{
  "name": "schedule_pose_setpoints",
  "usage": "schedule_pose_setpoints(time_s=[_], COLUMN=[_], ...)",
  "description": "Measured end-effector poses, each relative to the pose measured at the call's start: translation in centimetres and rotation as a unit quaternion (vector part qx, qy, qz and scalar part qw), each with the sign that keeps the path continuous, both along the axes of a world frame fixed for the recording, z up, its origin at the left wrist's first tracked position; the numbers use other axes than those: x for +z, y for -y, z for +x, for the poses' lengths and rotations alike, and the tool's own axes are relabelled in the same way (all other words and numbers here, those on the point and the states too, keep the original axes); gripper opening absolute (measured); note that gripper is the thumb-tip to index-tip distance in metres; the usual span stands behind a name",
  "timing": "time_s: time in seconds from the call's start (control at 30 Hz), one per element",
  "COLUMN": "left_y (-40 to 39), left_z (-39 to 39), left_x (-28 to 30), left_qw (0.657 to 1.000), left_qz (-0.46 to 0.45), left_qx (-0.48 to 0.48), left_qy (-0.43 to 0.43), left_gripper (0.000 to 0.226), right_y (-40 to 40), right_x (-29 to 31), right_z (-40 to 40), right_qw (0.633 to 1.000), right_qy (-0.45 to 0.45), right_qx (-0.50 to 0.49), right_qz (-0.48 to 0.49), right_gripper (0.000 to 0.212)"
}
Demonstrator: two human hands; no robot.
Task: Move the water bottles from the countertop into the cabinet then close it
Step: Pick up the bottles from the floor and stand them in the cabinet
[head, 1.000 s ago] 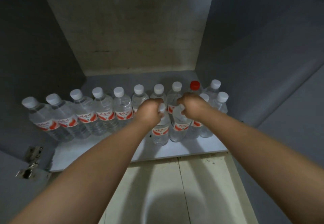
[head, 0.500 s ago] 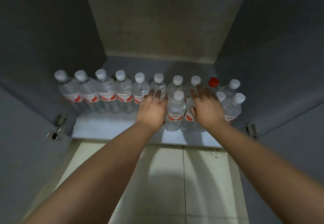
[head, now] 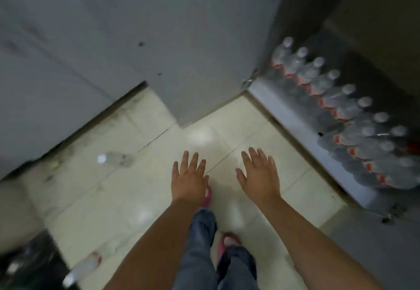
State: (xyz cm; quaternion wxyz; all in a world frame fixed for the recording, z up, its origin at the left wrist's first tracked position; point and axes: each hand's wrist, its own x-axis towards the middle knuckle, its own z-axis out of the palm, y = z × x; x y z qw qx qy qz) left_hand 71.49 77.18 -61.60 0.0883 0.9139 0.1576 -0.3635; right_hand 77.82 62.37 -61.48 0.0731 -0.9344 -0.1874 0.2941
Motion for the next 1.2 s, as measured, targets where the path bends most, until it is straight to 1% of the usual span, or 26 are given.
schedule_pose_setpoints(time_s=[0.07, 0.1, 0.13, 0.23, 0.27, 0.33, 0.4, 0.47, 0.53, 0.63, 0.73, 0.83, 0.97, 1.07, 1.13, 1.2], left_y=[-2.6, -3.9, -5.2, -9.4, -10.8, -13.1, -15.0, -16.5, -17.4, -18.1, -18.4, -18.9, -21.1, -23.6, -24.9, -25.9], left_z=[-5.8, -8.6, -11.3, -18.6, -21.0, -25.6, -30.1, -34.3, -38.1, -42.2, -44.2, -45.1, -44.7, -44.2, -43.9, -43.6], left_x=[2.3, 3.4, 4.4, 6.5, 7.1, 7.3, 6.8, 5.8, 4.0, 0.2, -4.1, -8.8, -15.3, -20.3, -22.8, -24.0], left_qw=[0.997, 0.993, 0.990, 0.974, 0.966, 0.951, 0.937, 0.921, 0.912, 0.897, 0.883, 0.874, 0.880, 0.895, 0.905, 0.913], left_qz=[0.007, 0.013, 0.025, 0.053, 0.059, 0.069, 0.067, 0.062, 0.055, 0.032, -0.006, -0.029, -0.031, -0.025, -0.026, -0.037], left_qx=[0.078, 0.111, 0.139, 0.221, 0.253, 0.303, 0.344, 0.384, 0.407, 0.441, 0.470, 0.485, 0.474, 0.445, 0.425, 0.406], left_qy=[-0.022, -0.027, -0.025, -0.014, -0.014, -0.009, -0.004, 0.001, 0.000, -0.005, -0.003, 0.002, -0.002, -0.010, -0.012, -0.006], left_gripper=[0.051, 0.051, 0.051, 0.051, 0.051, 0.051, 0.052, 0.052, 0.053, 0.055, 0.058, 0.061, 0.067, 0.072, 0.070, 0.063], right_y=[-3.4, -5.1, -6.9, -12.4, -14.0, -17.9, -21.0, -23.5, -25.6, -28.4, -30.0, -31.0, -31.8, -32.7, -33.6, -34.7], right_x=[2.1, 3.2, 3.8, 5.6, 5.2, 6.3, 6.0, 5.2, 4.1, 2.0, -1.0, -4.6, -10.3, -14.8, -17.2, -18.9], right_z=[-3.4, -5.0, -6.6, -11.0, -12.5, -15.8, -19.0, -21.8, -24.5, -28.7, -32.0, -33.1, -31.8, -30.5, -29.6, -28.3], right_qw=[0.999, 0.997, 0.993, 0.977, 0.971, 0.955, 0.950, 0.930, 0.917, 0.900, 0.881, 0.869, 0.860, 0.845, 0.838, 0.833], right_qy=[-0.020, -0.010, 0.009, 0.002, 0.005, 0.027, 0.011, -0.004, 0.000, 0.000, -0.008, -0.017, -0.020, -0.023, -0.029, -0.029], right_qx=[0.049, 0.081, 0.120, 0.213, 0.238, 0.296, 0.311, 0.366, 0.395, 0.431, 0.467, 0.486, 0.494, 0.510, 0.520, 0.530], right_qz=[0.009, 0.013, 0.018, -0.005, -0.001, 0.008, 0.024, -0.019, -0.049, -0.066, -0.080, -0.090, -0.128, -0.157, -0.164, -0.158], right_gripper=[0.050, 0.047, 0.043, 0.040, 0.039, 0.038, 0.044, 0.050, 0.052, 0.051, 0.051, 0.051, 0.052, 0.052, 0.052, 0.052])
